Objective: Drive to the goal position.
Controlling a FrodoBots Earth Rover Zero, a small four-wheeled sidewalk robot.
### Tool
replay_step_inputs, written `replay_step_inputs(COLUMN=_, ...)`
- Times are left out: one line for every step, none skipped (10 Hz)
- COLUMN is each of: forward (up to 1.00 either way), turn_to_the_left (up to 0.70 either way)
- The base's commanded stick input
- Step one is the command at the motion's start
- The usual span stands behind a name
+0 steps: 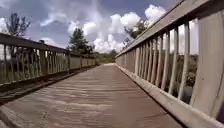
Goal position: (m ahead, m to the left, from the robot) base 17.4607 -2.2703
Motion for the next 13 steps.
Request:
replay_step_inputs(forward=0.85, turn_to_the_left=0.00)
replay_step_inputs(forward=0.85, turn_to_the_left=0.00)
replay_step_inputs(forward=0.85, turn_to_the_left=0.00)
replay_step_inputs(forward=0.85, turn_to_the_left=0.00)
replay_step_inputs(forward=0.85, turn_to_the_left=0.00)
replay_step_inputs(forward=0.85, turn_to_the_left=0.00)
replay_step_inputs(forward=0.85, turn_to_the_left=0.00)
replay_step_inputs(forward=0.85, turn_to_the_left=0.00)
replay_step_inputs(forward=0.85, turn_to_the_left=0.00)
replay_step_inputs(forward=0.85, turn_to_the_left=0.00)
replay_step_inputs(forward=0.85, turn_to_the_left=0.00)
replay_step_inputs(forward=0.85, turn_to_the_left=0.00)
replay_step_inputs(forward=0.85, turn_to_the_left=0.00)
